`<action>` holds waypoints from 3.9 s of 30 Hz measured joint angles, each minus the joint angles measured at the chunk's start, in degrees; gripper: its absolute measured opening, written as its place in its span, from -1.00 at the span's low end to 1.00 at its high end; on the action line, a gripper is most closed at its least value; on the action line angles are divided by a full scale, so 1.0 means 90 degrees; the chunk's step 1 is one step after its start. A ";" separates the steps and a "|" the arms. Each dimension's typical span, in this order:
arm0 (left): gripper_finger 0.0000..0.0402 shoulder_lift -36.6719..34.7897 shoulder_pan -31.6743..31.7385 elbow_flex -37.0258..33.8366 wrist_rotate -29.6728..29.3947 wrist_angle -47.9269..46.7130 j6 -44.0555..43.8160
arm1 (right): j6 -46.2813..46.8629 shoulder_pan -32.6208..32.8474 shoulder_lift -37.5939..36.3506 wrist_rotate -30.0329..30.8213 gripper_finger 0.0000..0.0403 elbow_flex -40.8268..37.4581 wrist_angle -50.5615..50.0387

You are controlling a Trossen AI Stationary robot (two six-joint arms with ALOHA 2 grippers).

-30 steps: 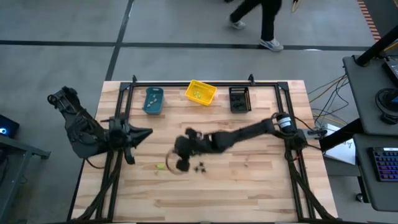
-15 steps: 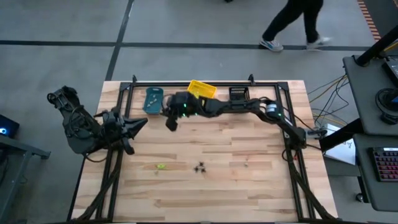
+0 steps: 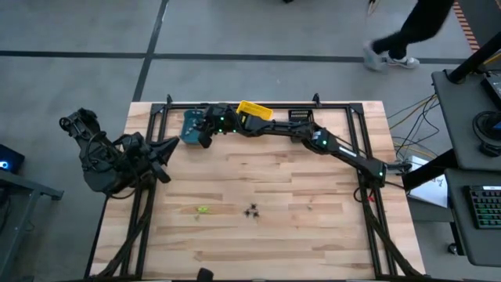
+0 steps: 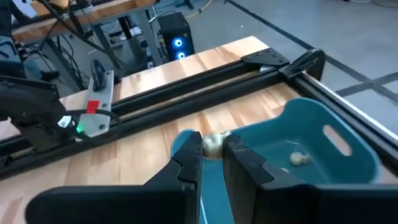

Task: Sort Halloween decoration
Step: Put the gray skull toy into the blue bin, then put the black spider toy into the black bin

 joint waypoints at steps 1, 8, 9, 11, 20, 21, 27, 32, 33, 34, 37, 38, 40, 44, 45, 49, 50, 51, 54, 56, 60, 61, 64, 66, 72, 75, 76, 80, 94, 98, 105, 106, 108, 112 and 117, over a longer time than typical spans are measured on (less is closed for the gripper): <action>-1.00 0.0000 0.0000 0.0000 -0.0056 0.0007 -0.0001 | 0.0042 0.0001 0.0075 0.0000 -0.81 0.0063 0.0029; -1.00 -0.0007 0.0000 0.0000 -0.0178 0.0006 0.0001 | 0.0270 0.0008 0.0238 0.0023 -0.78 0.0014 0.0156; -1.00 -0.0007 0.0000 0.0000 -0.0182 0.0007 0.0011 | 0.0265 0.0008 0.0245 0.0023 -0.76 0.0014 0.0155; -1.00 -0.0007 0.0000 0.0000 -0.0183 0.0005 0.0057 | 0.0269 0.0013 0.0246 0.0026 -0.69 0.0014 0.0168; -1.00 -0.0015 0.0000 0.0000 -0.0389 -0.0005 0.0081 | 0.0367 0.0020 0.0246 0.0021 -0.37 0.0014 -0.0047; -1.00 -0.0015 0.0000 0.0000 -0.0389 -0.0007 0.0081 | 0.0377 0.0020 0.0243 0.0015 -0.35 0.0014 -0.0044; -1.00 -0.0016 0.0001 0.0000 -0.0198 -0.0007 0.0054 | 0.0650 0.0020 -0.0260 -0.0046 -0.32 0.0007 -0.0960; -1.00 0.0035 0.0002 0.0000 0.0437 -0.0114 0.0050 | 0.0490 0.0043 -0.1422 -0.0305 -0.39 0.0014 -0.2518; -1.00 0.0050 0.0002 0.0000 0.0610 -0.0178 0.0050 | 0.0480 0.0070 -0.1645 -0.0366 -0.41 0.0023 -0.2894; -1.00 0.0073 0.0002 0.0000 0.0807 -0.0201 0.0042 | 0.0471 0.0099 -0.1859 -0.0377 -0.43 0.0029 -0.3309; -1.00 0.0154 0.0002 -0.0002 0.1396 -0.0227 0.0009 | 0.0437 0.0245 -0.2446 -0.0336 -0.48 0.0011 -0.4680; -1.00 0.0190 0.0002 -0.0004 0.1593 -0.0247 -0.0028 | 0.0435 0.0315 -0.2609 -0.0307 -0.49 0.0002 -0.5132; -1.00 0.0264 0.0002 -0.0006 0.2002 -0.0378 -0.0216 | 0.0496 0.0461 -0.3032 -0.0301 -0.52 0.0000 -0.5874; -1.00 0.0487 0.0002 -0.0007 0.2882 -0.0859 -0.0809 | 0.1062 0.0894 -0.3831 -0.0238 -0.57 0.0025 -0.7202; -1.00 0.0559 0.0002 -0.0010 0.3113 -0.0998 -0.0967 | 0.1252 0.1044 -0.3949 -0.0239 -0.58 0.0026 -0.7549; -1.00 0.0902 0.0002 -0.0010 0.4008 -0.1517 -0.1564 | 0.2020 0.1829 -0.4281 0.0046 -0.62 0.0002 -0.8576; -1.00 0.0995 0.0002 -0.0010 0.4254 -0.1655 -0.1749 | 0.2180 0.2054 -0.4347 0.0208 -0.63 0.0002 -0.8754; -1.00 0.1085 0.0007 -0.0012 0.4475 -0.1790 -0.1949 | 0.2290 0.2270 -0.4437 0.0377 -0.63 0.0002 -0.8948; -1.00 0.1328 0.0031 -0.0012 0.5056 -0.2114 -0.2627 | 0.2616 0.2883 -0.4585 0.0624 -0.66 0.0012 -0.9572; -1.00 0.1521 0.0047 -0.0012 0.5305 -0.2239 -0.2950 | 0.2854 0.3214 -0.4601 0.0702 -0.66 0.0013 -0.9883; -1.00 0.1866 0.0161 -0.0012 0.5415 -0.2169 -0.3137 | 0.2975 0.3729 -0.4634 0.0777 -0.66 -0.0007 -1.0006; -1.00 0.1952 0.0230 -0.0012 0.5418 -0.2154 -0.3144 | 0.2936 0.3821 -0.4670 0.0823 -0.66 -0.0010 -1.0015; -1.00 0.2189 0.0533 -0.0012 0.5657 -0.2055 -0.3085 | 0.2632 0.3994 -0.4803 0.0943 -0.67 -0.0040 -1.0021; -1.00 0.2340 0.0816 -0.0012 0.5933 -0.1921 -0.2869 | 0.2358 0.4050 -0.4868 0.1101 -0.66 -0.0082 -1.0022; -1.00 0.2911 0.1875 -0.0012 0.7085 -0.1777 -0.2535 | 0.1606 0.4033 -0.5388 0.1709 -0.66 -0.0620 -1.0025; -1.00 0.3277 0.2153 -0.0013 0.7266 -0.1590 -0.1857 | 0.1384 0.3924 -0.5858 0.2131 -0.66 -0.1251 -1.0026; -1.00 0.3381 0.2179 -0.0013 0.7285 -0.1417 -0.1518 | 0.1350 0.3873 -0.6022 0.2228 -0.66 -0.1490 -1.0012; -1.00 0.3856 0.2237 -0.0012 0.7419 -0.0577 -0.0297 | 0.1169 0.3687 -0.6908 0.2435 -0.67 -0.2689 -0.9588; -1.00 0.5465 0.2821 -0.0012 0.9053 0.1008 0.0486 | 0.0751 0.3070 -0.9411 0.2482 -0.66 -0.7642 -0.4788; -1.00 0.5785 0.2827 -0.0012 0.8586 0.1034 0.0100 | 0.1318 0.3060 -0.9507 0.2481 -0.66 -0.8517 -0.4090; -0.78 0.6058 0.2824 -0.0012 0.8465 0.1119 0.0274 | 0.2103 0.3061 -0.9297 0.2118 -0.66 -0.9548 -0.2641; -0.73 0.6090 0.2824 -0.0012 0.8465 0.1089 0.0273 | 0.2201 0.3061 -0.9241 0.2044 -0.66 -0.9632 -0.2484; -0.61 0.6133 0.2824 -0.0012 0.8455 0.1100 0.0264 | 0.2376 0.3063 -0.9109 0.1868 -0.66 -0.9762 -0.2284; -0.39 0.6206 0.2824 -0.0027 0.8273 0.0980 0.0198 | 0.2713 0.3063 -0.8836 0.1759 -0.66 -0.9778 -0.2217; -0.23 0.6210 0.2829 -0.0248 0.8174 0.0981 0.0198 | 0.3008 0.3066 -0.8655 0.1636 -0.67 -0.9778 -0.1978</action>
